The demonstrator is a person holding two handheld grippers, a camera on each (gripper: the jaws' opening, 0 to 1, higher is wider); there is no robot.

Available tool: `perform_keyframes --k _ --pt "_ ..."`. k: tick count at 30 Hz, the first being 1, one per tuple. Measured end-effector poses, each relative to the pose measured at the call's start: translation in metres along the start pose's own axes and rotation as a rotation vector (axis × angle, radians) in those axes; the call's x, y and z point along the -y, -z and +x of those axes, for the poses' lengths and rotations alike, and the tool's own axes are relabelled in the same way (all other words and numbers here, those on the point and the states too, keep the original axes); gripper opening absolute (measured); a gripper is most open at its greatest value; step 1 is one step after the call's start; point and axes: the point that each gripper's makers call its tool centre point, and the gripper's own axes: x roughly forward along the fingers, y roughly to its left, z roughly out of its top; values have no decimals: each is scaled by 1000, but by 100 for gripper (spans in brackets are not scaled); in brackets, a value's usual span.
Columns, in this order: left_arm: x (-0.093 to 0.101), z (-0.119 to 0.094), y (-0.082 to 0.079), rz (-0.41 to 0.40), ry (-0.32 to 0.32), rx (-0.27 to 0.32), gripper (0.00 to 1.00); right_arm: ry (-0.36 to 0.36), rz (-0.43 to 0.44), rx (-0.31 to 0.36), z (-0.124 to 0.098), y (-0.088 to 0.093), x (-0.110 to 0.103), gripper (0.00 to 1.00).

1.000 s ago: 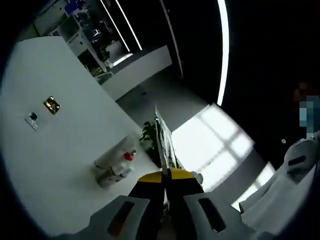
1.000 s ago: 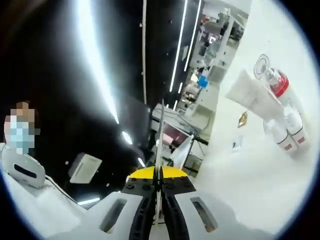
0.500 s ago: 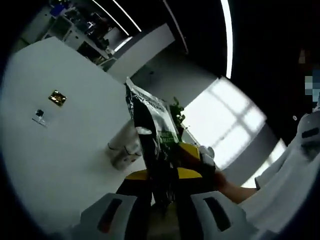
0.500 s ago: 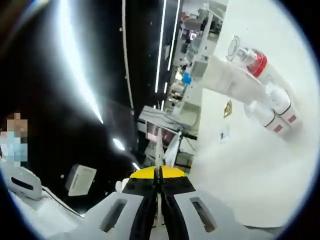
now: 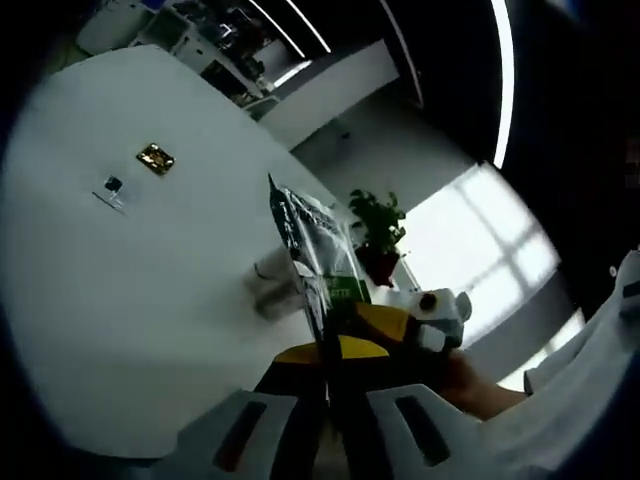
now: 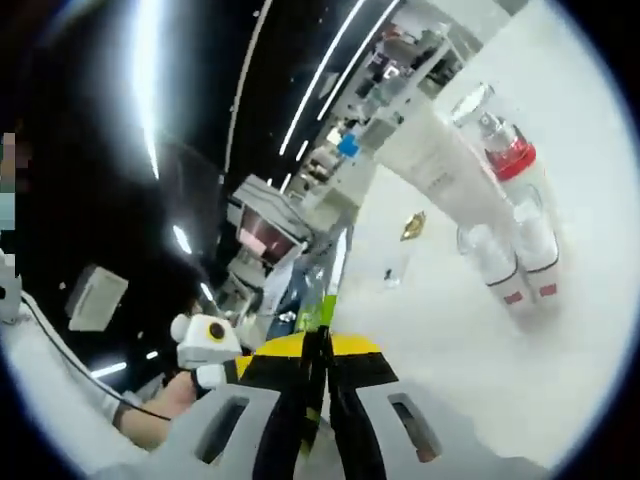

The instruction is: Arrange the skincare products in the storage area until every visible bottle or jar stands upright without overlapping.

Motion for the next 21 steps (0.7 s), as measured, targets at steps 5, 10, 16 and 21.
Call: perform_keyframes --k 5,10,16,21 --pt "-7 7 -2 -43 10 -1 0 -32 -114 -26 0 0 -4 34" --pt "-16 14 -1 -70 6 -10 0 -57 -200 -70 0 7 -6 55" --pt "-28 24 3 -84 -5 -33 0 -45 -292 -148 -3 20 0 76" --pt "-41 30 6 -90 -27 -51 0 -23 -347 -210 -5 30 7 88"
